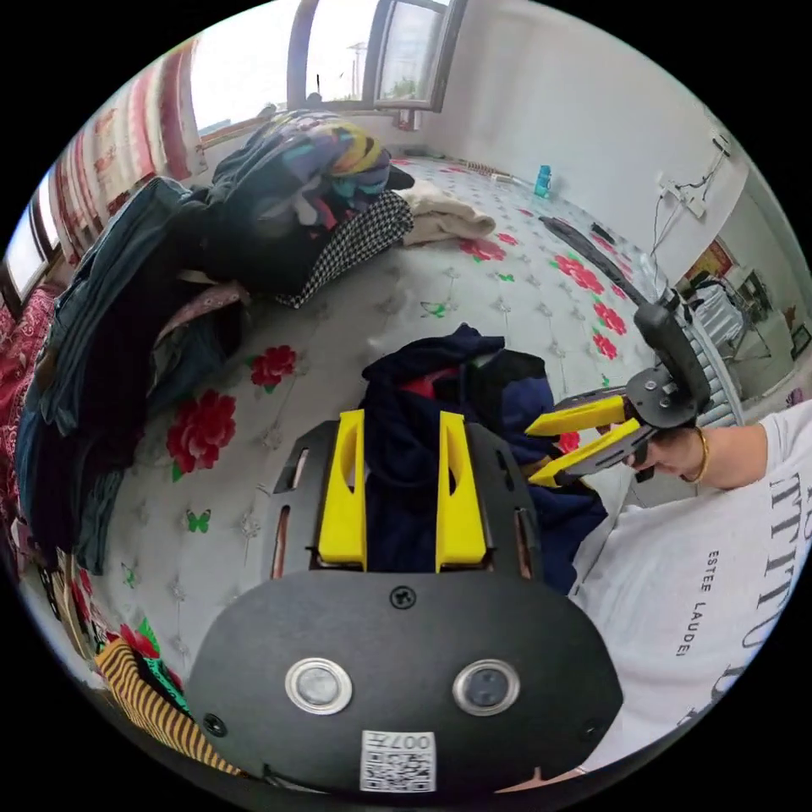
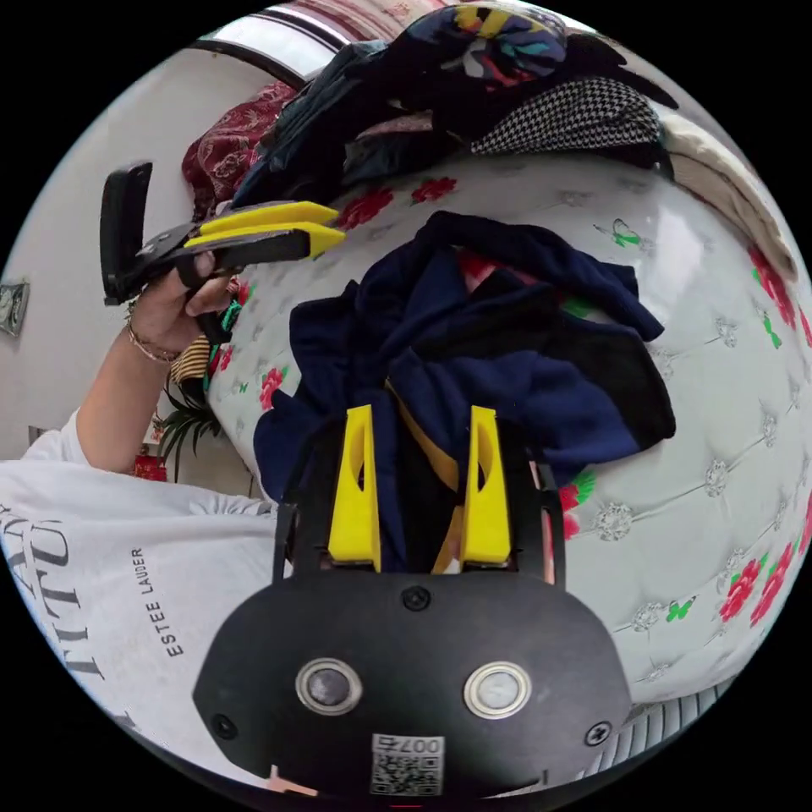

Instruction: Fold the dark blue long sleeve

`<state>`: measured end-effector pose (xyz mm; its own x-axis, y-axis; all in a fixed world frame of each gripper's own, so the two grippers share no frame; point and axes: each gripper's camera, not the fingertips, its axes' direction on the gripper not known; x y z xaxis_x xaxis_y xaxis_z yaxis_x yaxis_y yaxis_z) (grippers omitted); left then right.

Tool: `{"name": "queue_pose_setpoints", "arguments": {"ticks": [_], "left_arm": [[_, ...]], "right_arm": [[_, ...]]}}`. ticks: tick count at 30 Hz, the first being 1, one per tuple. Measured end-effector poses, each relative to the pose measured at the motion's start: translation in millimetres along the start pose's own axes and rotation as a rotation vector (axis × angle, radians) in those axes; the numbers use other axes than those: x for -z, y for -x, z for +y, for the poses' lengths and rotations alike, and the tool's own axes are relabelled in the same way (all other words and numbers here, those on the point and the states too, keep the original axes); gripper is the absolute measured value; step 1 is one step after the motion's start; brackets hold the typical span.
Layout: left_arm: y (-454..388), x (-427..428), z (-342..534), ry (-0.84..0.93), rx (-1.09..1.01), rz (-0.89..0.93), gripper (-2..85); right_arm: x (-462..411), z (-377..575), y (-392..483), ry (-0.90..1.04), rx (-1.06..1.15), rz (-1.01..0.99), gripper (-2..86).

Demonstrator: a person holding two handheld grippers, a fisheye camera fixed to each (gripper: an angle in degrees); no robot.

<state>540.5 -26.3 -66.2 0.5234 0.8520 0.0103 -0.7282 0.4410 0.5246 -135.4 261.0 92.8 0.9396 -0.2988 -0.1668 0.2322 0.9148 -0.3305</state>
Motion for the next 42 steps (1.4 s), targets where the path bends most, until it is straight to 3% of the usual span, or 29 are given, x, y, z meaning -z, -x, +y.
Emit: {"name": "queue_pose_setpoints", "arguments": {"ticks": [2,4,7,10,17,21,26,28,33,36,38,42], "left_arm": [[5.5,-57.1,-17.2,0.159,0.064,0.029,9.4],[9.9,-103.8,-12.2,0.286,0.129,-0.032,3.0],[27.1,-61.1,15.0,0.099,0.224,0.005,0.4],[41.9,8.1,79.3,-0.051,0.331,-0.089,-0.1],[37.4,83.3,230.3,-0.028,0.572,-0.208,2.2],[23.3,100.9,259.2,-0.091,0.694,-0.364,5.1],[14.2,81.5,183.1,-0.203,0.457,-0.217,9.9],[5.3,40.6,123.7,-0.159,0.322,-0.086,12.1],[-20.3,-62.8,31.3,0.029,0.166,-0.001,11.7],[-29.2,-127.6,10.9,0.250,0.141,-0.105,8.7],[-29.5,-128.7,14.2,0.194,0.148,-0.115,7.4],[-28.1,-128.4,28.7,0.153,0.161,-0.115,6.4]], "right_arm": [[-17.6,-2.1,10.2,0.034,0.067,0.128,7.8],[2.1,-0.7,6.6,0.022,0.059,0.116,6.7],[76.3,33.2,-13.9,-0.169,0.018,0.180,5.4],[143.9,88.7,-53.0,-0.317,-0.104,0.219,4.8],[146.9,158.4,-126.5,-0.285,-0.490,0.271,6.4],[158.2,146.4,-117.7,-0.416,-0.472,0.265,7.3],[121.1,63.6,-94.6,-0.318,-0.223,0.315,8.9],[98.4,38.5,-93.0,-0.260,-0.180,0.325,8.8],[28.3,2.2,-95.6,-0.028,-0.123,0.341,5.4],[49.5,22.8,-90.1,-0.125,-0.140,0.396,1.8],[95.2,72.8,-86.2,-0.279,-0.193,0.430,0.8],[137.9,182.3,-111.5,-0.297,-0.449,0.585,0.9]]}}
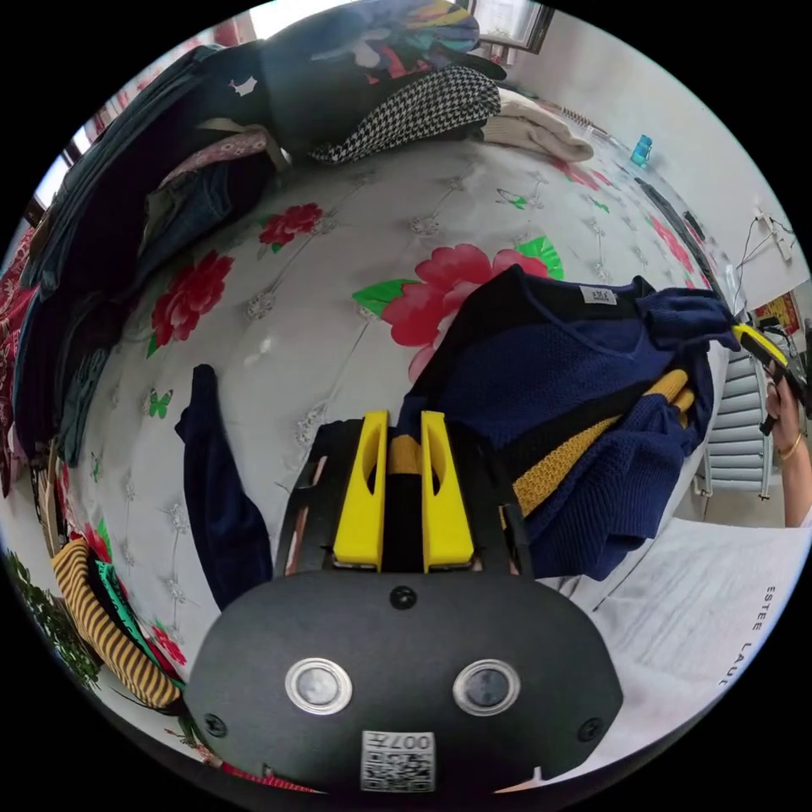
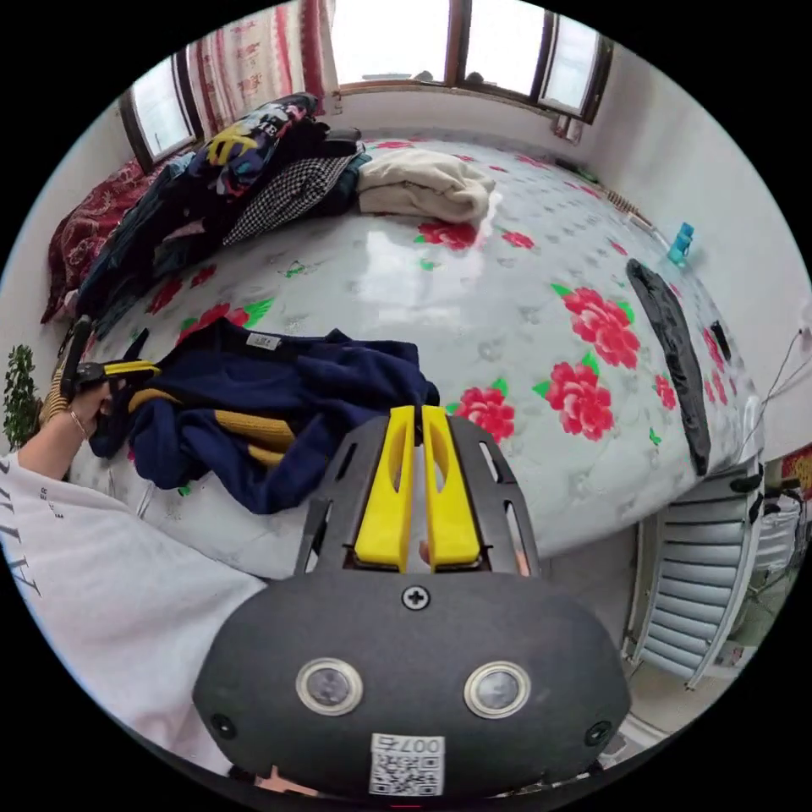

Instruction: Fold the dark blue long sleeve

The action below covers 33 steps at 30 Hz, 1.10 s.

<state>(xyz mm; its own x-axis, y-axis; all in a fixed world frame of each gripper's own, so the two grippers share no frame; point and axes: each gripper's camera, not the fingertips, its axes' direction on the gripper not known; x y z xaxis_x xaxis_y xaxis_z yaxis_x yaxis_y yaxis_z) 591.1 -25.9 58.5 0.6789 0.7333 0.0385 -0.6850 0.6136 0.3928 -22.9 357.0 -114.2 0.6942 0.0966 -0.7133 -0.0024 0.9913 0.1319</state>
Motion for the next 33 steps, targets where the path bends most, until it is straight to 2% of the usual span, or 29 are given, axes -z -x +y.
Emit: {"name": "queue_pose_setpoints", "arguments": {"ticks": [2,3,7,10,12,14,15,17,19,24,27,29,33], "left_arm": [[-1.4,0.7,5.5,-0.020,-0.008,-0.002,6.3],[-1.2,1.2,7.2,-0.023,-0.010,0.002,6.1],[0.6,3.4,3.7,0.012,-0.020,0.033,2.3],[0.0,11.4,2.7,-0.012,-0.023,0.030,0.0],[4.5,25.3,4.9,-0.045,0.010,0.046,-0.4],[12.1,47.2,11.9,-0.098,0.054,0.069,-0.6],[17.2,64.4,18.9,-0.137,0.075,0.083,-0.7],[24.0,91.4,33.0,-0.191,0.100,0.089,-0.7],[30.9,124.3,56.9,-0.261,0.127,0.093,-0.7],[36.2,164.2,103.1,-0.334,0.172,0.129,-0.8],[27.6,192.7,127.4,-0.388,0.165,0.109,-0.8],[20.3,219.1,143.6,-0.449,0.165,0.072,-0.8],[-2.1,310.8,196.5,-0.745,0.172,-0.071,-0.9]], "right_arm": [[-4.2,45.8,-60.1,0.148,-0.186,0.096,2.2],[-1.4,54.7,-69.4,0.148,-0.214,0.102,2.6],[17.6,60.5,-81.0,-0.041,-0.288,-0.032,5.6],[-19.5,20.3,-51.1,-0.083,-0.185,-0.215,6.9],[-56.9,-5.7,-29.0,-0.037,-0.118,-0.293,7.5],[-107.9,-27.9,0.4,0.100,-0.050,-0.345,8.0],[-118.3,-29.5,8.9,0.130,-0.028,-0.347,8.0],[-123.1,-15.0,43.3,0.082,0.029,-0.181,7.1],[-124.8,2.7,68.9,0.076,0.081,-0.113,5.5],[-115.1,36.1,98.6,0.112,0.200,-0.103,1.0],[-58.0,47.8,83.4,-0.088,0.157,-0.109,0.2],[13.0,58.1,68.0,-0.301,0.140,-0.123,-0.1],[118.0,89.9,66.2,-0.596,0.210,-0.106,-0.2]]}}
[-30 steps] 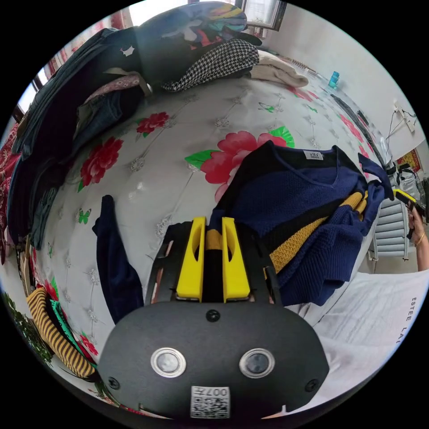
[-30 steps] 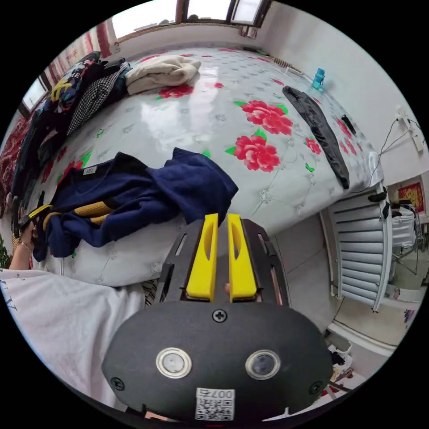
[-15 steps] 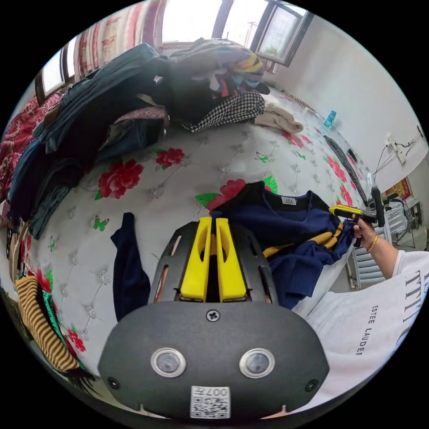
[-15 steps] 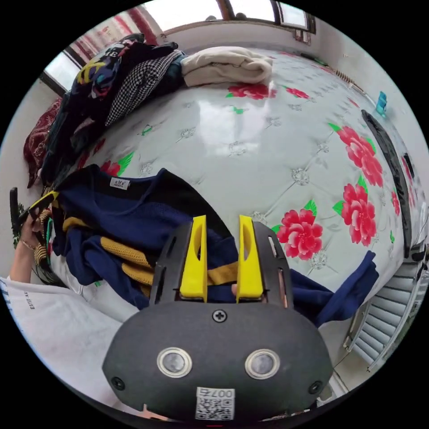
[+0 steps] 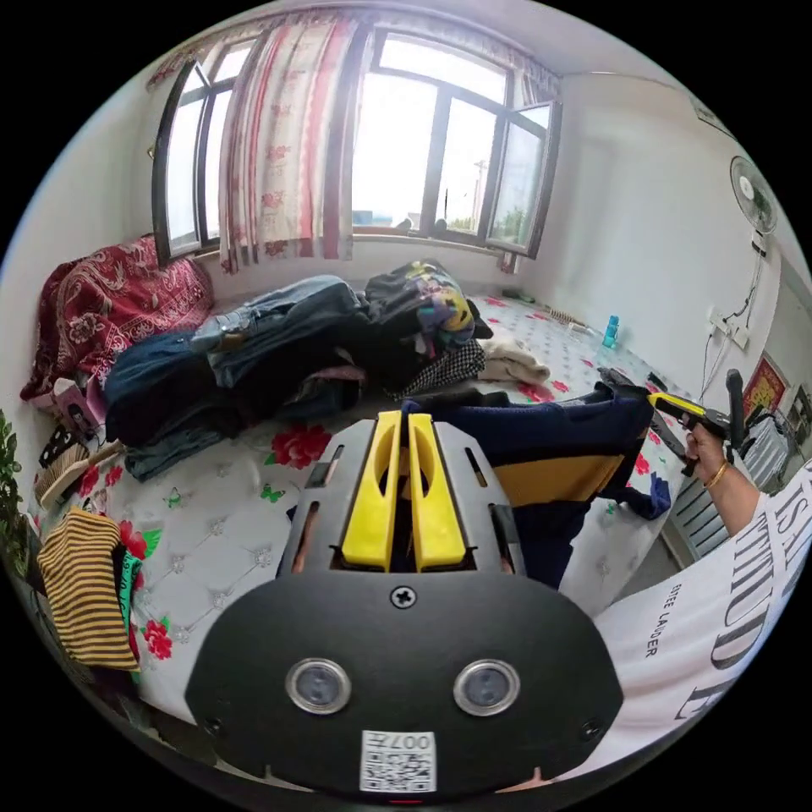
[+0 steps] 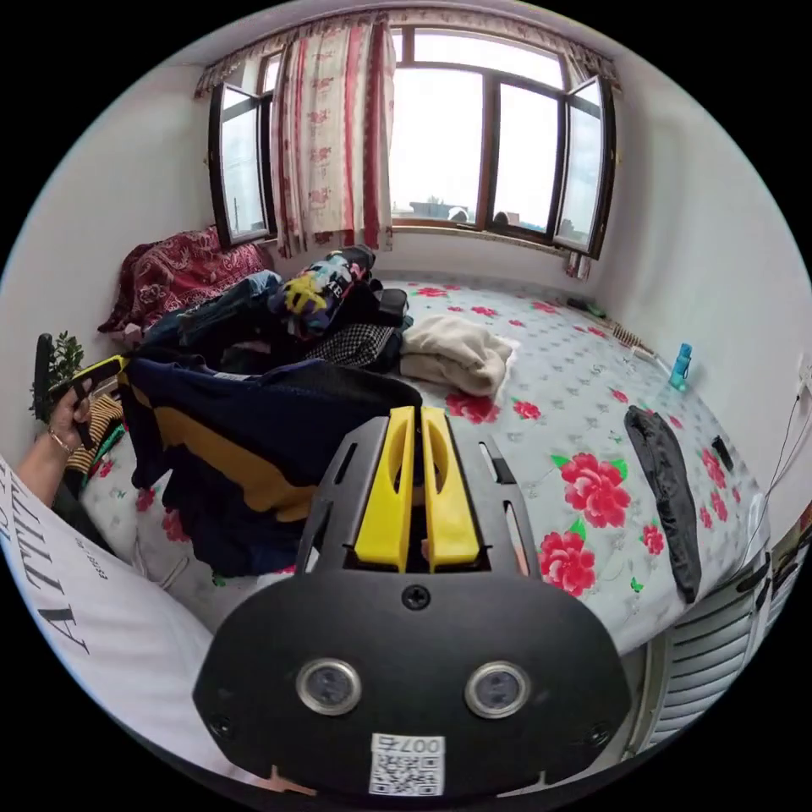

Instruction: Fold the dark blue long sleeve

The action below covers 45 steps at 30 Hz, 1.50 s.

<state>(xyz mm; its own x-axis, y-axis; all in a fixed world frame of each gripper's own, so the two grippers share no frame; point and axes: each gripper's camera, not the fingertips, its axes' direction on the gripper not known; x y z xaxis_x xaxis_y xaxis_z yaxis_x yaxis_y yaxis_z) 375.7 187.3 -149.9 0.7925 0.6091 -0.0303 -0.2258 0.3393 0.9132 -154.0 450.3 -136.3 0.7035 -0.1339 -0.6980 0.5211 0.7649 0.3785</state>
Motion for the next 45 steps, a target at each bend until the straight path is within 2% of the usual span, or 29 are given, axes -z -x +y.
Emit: {"name": "queue_pose_setpoints", "arguments": {"ticks": [5,10,16,20,24,26,27,28,29,30,31,32,33,36,38,40,41,43,45], "left_arm": [[-38.1,130.5,-19.3,-0.329,0.000,-0.095,-0.9],[-107.7,267.3,-14.5,-0.679,-0.069,-0.201,-0.9],[-150.2,341.5,-5.3,-0.866,-0.141,-0.242,-0.9],[-160.0,335.7,-14.2,-0.894,-0.146,-0.328,-0.9],[-133.9,260.0,-63.8,-0.767,-0.093,-0.374,-0.5],[-110.3,199.2,-97.0,-0.659,-0.070,-0.392,0.1],[-88.9,147.0,-124.1,-0.538,-0.060,-0.370,0.7],[-62.9,87.3,-149.6,-0.368,-0.009,-0.343,3.2],[-48.1,58.2,-158.7,-0.283,0.046,-0.330,4.4],[-23.1,5.4,-168.5,-0.114,0.118,-0.336,6.3],[-7.7,-31.4,-164.4,-0.017,0.155,-0.423,7.3],[-3.0,-43.7,-158.0,0.008,0.162,-0.475,7.2],[3.7,-60.5,-139.1,0.044,0.166,-0.541,7.1],[12.8,-89.6,-65.0,0.131,0.176,-0.503,7.1],[15.3,-112.0,-8.5,0.264,0.205,-0.456,7.1],[9.8,-139.3,68.2,0.468,0.270,-0.382,7.0],[5.9,-145.2,85.2,0.515,0.277,-0.367,7.0],[-12.4,-163.1,133.3,0.657,0.283,-0.355,6.6],[-23.7,-173.5,145.6,0.702,0.272,-0.358,6.4]], "right_arm": [[140.0,-0.1,26.0,-0.380,0.010,0.113,-0.2],[246.1,20.1,38.6,-0.657,0.067,0.219,-0.2],[313.4,29.0,30.9,-0.874,0.123,0.249,-0.2],[293.2,5.1,26.3,-0.882,0.174,0.222,-0.1],[225.4,-50.7,15.7,-0.786,0.192,0.117,0.0],[148.9,-103.7,14.5,-0.665,0.226,0.110,0.4],[123.5,-118.5,14.2,-0.611,0.231,0.113,0.5],[69.6,-144.2,9.0,-0.493,0.211,0.080,1.0],[14.7,-160.9,-0.6,-0.363,0.165,0.030,1.6],[-11.6,-165.7,-6.1,-0.288,0.133,0.019,2.0],[-57.5,-167.2,-17.8,-0.145,0.077,-0.001,2.7],[-91.3,-155.3,-30.6,-0.049,0.032,-0.032,3.5],[-104.0,-145.1,-36.8,-0.020,0.015,-0.048,3.9],[-160.7,-68.9,-67.1,0.150,-0.041,-0.083,5.7],[-204.8,2.9,-92.6,0.382,-0.110,-0.068,7.3],[-226.1,48.3,-108.8,0.531,-0.180,-0.087,8.4],[-233.3,68.2,-115.0,0.585,-0.208,-0.095,9.1],[-240.9,81.6,-120.0,0.620,-0.213,-0.046,9.6],[-253.8,80.5,-123.6,0.636,-0.196,0.000,9.5]]}}
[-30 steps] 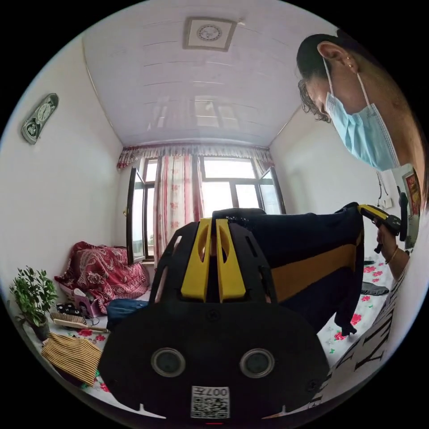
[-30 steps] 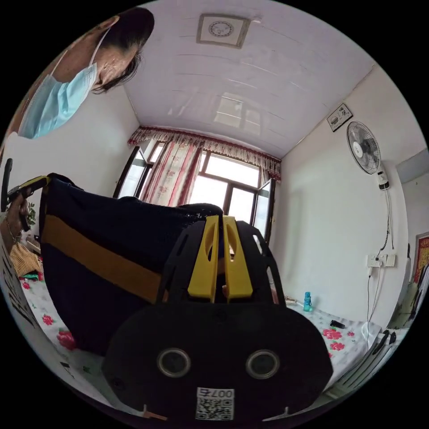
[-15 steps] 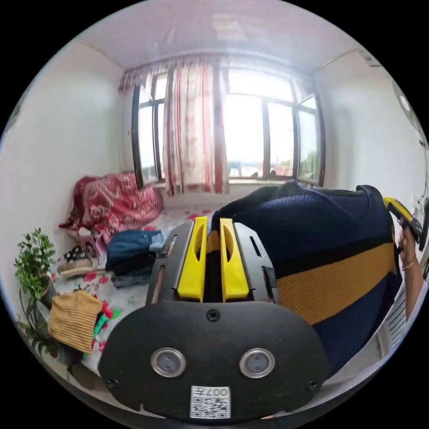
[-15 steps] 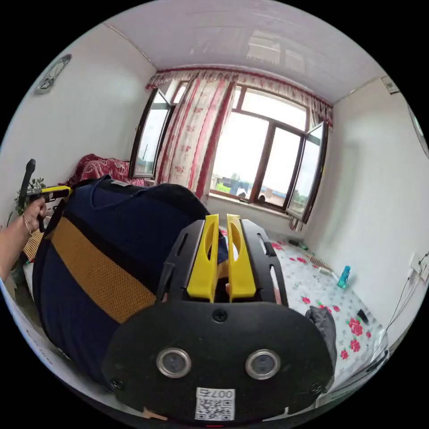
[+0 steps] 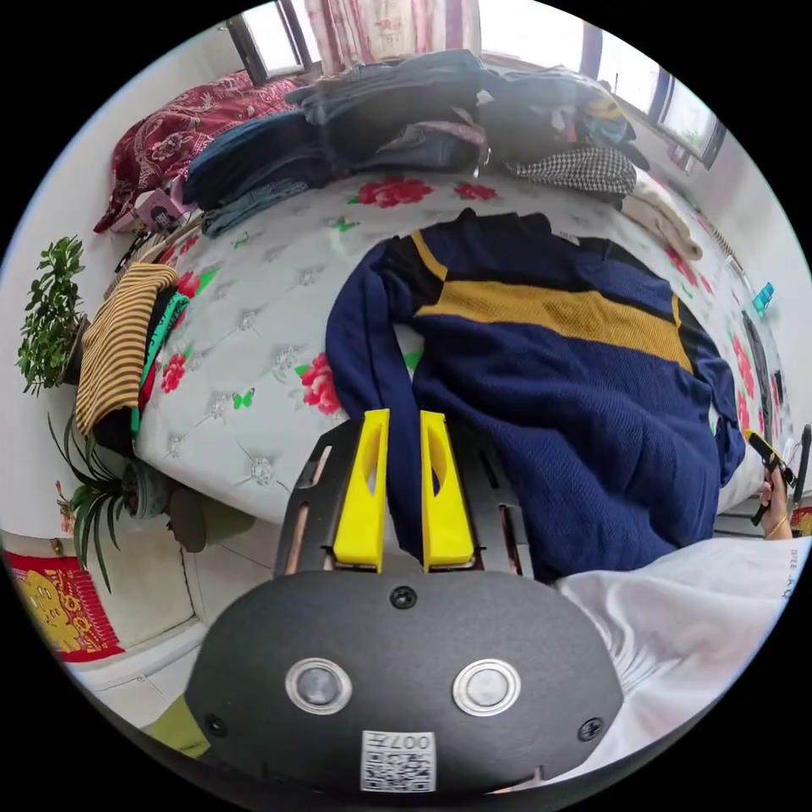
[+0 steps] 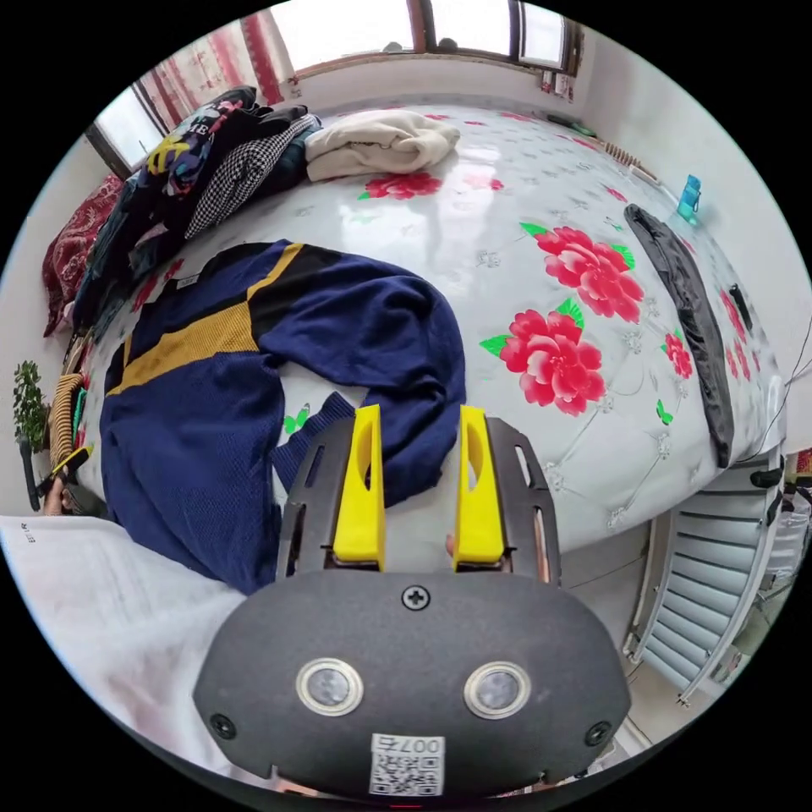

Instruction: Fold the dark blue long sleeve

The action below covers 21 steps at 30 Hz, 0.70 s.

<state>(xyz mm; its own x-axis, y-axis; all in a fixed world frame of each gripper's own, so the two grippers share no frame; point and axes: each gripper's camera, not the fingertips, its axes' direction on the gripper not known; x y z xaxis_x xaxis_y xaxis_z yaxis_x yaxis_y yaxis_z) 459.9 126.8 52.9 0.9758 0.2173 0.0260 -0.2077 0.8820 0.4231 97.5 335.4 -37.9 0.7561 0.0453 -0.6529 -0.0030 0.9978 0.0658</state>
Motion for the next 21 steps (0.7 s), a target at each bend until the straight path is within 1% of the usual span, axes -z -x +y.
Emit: {"name": "queue_pose_setpoints", "arguments": {"ticks": [3,4,5,6,7,8,9,10,11,13,14,15,16,17,18,19,20,21], "left_arm": [[-14.1,-7.5,-16.9,-0.002,-0.022,-0.015,6.3],[-18.1,-13.6,-27.8,0.003,-0.033,-0.042,6.3],[-19.5,-18.5,-33.6,0.016,-0.036,-0.053,6.3],[-21.2,-31.6,-44.5,0.065,-0.039,-0.067,6.2],[-22.4,-47.3,-53.1,0.133,-0.044,-0.086,6.1],[-23.1,-55.3,-56.0,0.168,-0.051,-0.101,5.8],[-24.9,-69.8,-58.9,0.238,-0.082,-0.138,5.2],[-28.1,-65.6,-58.8,0.202,-0.145,-0.136,2.9],[-28.5,-65.3,-59.2,0.208,-0.161,-0.173,1.8],[-20.3,-73.0,-58.6,0.324,-0.227,-0.360,0.7],[-14.4,-70.0,-56.5,0.318,-0.233,-0.385,0.7],[2.2,-59.9,-52.4,0.297,-0.212,-0.424,0.7],[23.3,-48.1,-49.7,0.283,-0.159,-0.436,1.0],[34.5,-42.0,-48.7,0.280,-0.127,-0.425,1.5],[56.7,-28.7,-46.9,0.274,-0.052,-0.396,2.4],[75.8,-12.3,-45.1,0.249,0.022,-0.388,3.4],[83.6,-2.8,-44.4,0.230,0.055,-0.385,3.9],[92.5,15.8,-44.8,0.183,0.095,-0.362,4.8]], "right_arm": [[-29.4,-36.2,-0.8,0.084,0.018,0.009,8.7],[-46.5,-51.4,0.2,0.147,0.024,-0.006,8.2],[-48.9,-63.3,1.0,0.136,0.026,0.001,7.5],[-47.5,-68.6,1.4,0.121,0.040,-0.008,6.8],[-49.3,-82.5,0.5,0.161,0.061,0.008,5.3],[-49.4,-95.1,-2.3,0.203,0.096,0.053,4.4],[-45.9,-99.9,-5.1,0.196,0.113,0.092,3.9],[-34.2,-108.0,-15.9,0.159,0.123,0.199,3.6],[-20.1,-116.1,-34.2,0.130,0.111,0.295,3.5],[1.0,-125.8,-68.0,0.107,0.069,0.350,4.1],[9.3,-132.0,-93.1,0.132,0.012,0.384,4.8],[10.8,-135.0,-105.4,0.163,-0.018,0.402,5.3],[10.7,-138.9,-127.1,0.236,-0.060,0.424,6.1],[13.0,-138.8,-140.9,0.273,-0.070,0.434,6.4],[16.8,-138.0,-144.4,0.267,-0.072,0.443,6.6],[29.5,-136.8,-145.7,0.216,-0.082,0.456,6.7],[44.8,-136.4,-138.4,0.129,-0.083,0.428,6.9],[51.5,-136.5,-131.9,0.082,-0.074,0.393,7.0]]}}
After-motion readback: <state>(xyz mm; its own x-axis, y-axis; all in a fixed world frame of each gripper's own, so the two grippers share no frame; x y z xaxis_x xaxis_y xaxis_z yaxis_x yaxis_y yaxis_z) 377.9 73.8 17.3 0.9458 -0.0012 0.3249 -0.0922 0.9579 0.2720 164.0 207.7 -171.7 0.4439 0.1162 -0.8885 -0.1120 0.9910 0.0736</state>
